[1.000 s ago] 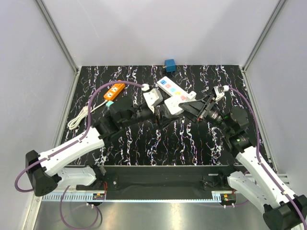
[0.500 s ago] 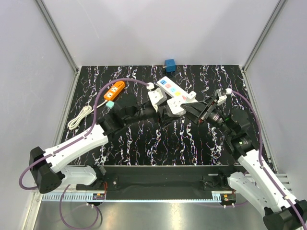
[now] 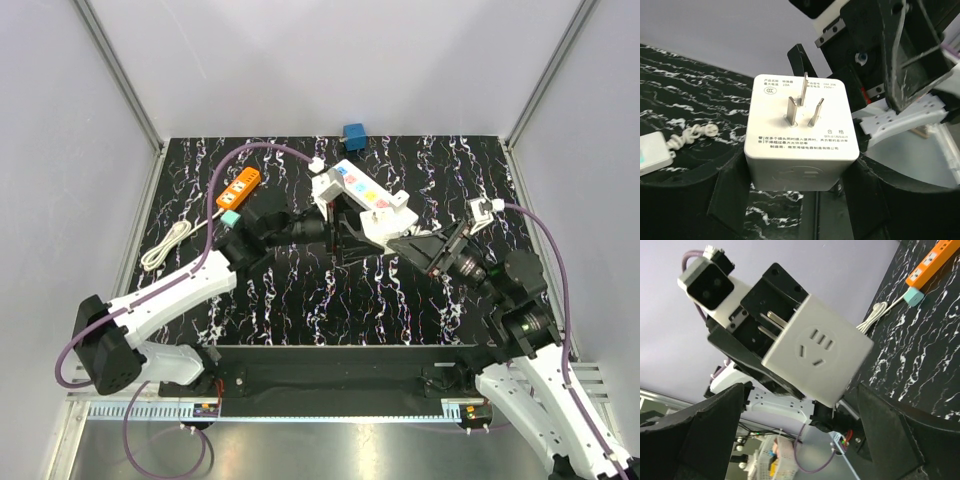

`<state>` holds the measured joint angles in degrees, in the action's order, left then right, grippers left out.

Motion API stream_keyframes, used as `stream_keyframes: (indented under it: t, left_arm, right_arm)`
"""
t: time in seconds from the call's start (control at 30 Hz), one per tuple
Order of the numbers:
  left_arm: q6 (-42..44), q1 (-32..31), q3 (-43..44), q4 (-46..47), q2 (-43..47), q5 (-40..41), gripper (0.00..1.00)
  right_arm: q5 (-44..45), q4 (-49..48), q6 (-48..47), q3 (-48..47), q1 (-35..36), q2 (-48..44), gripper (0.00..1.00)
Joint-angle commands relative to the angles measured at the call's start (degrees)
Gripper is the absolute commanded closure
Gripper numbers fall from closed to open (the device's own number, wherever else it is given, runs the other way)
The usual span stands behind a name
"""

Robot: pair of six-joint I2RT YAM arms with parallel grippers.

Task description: Insert the plug

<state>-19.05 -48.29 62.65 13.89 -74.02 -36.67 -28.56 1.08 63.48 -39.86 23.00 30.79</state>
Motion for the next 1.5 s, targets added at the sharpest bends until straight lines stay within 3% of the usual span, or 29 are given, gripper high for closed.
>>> stream_keyframes:
  t: [0.0,0.27,0.4,0.57,0.67,0.77,0.87,1.07,1.2,1.3,1.47]
  left_arm:
    - [-9.5,1.53,1.33,11.77,1.86,-6.14,1.0]
    - [-21.0,5.22,1.08,16.51,1.6,-11.5,1.0]
    - [-28.05,5.67,0.28,22.49,0.98,-12.82,1.0]
    - [-43.21,6.72,-4.01,41.35,0.81,-9.84,1.0]
    - [-51.75,6.9,-6.05,54.63,-0.51,-5.53,1.0]
    - [-57.31,6.9,-6.84,63.96,-3.14,-1.75,1.0]
    - [-57.42,6.9,-6.49,67.58,-4.38,0.45,1.0]
    - [-52.06,6.98,-6.31,66.61,-3.5,5.19,1.0]
    - [-51.79,7.07,-6.84,70.12,-5.08,10.29,1.0]
    - [-53.28,6.99,-4.91,70.13,-7.36,10.47,1.0]
    - [-53.82,7.07,-2.63,70.4,-8.95,11.18,1.0]
  right_arm:
    - [-0.01,3.14,-6.61,-1.28,0.2,-1.6,0.0]
    - [1.66,1.56,-17.94,-0.39,0.2,-9.86,0.01]
    - [-4.73,-2.82,-22.0,-3.03,0.2,-7.94,0.02]
    - [-1.07,-10.97,-16.47,-4.36,0.29,-2.59,0.1]
    - [-0.71,-23.61,-12.34,-2.25,0.29,1.8,0.05]
    - [-0.36,-29.01,-11.63,-4.34,0.29,7.51,0.02]
    - [0.08,-34.03,-11.8,-6.02,0.29,10.16,0.0]
    - [6.32,-35.0,-15.67,-8.22,0.29,10.78,0.0]
    - [4.74,-36.41,-16.64,-10.94,0.29,13.59,0.0]
    - [4.65,-40.1,-16.02,-11.38,0.29,15.35,0.0]
    - [4.65,-37.38,-18.57,-13.58,0.29,16.67,0.0]
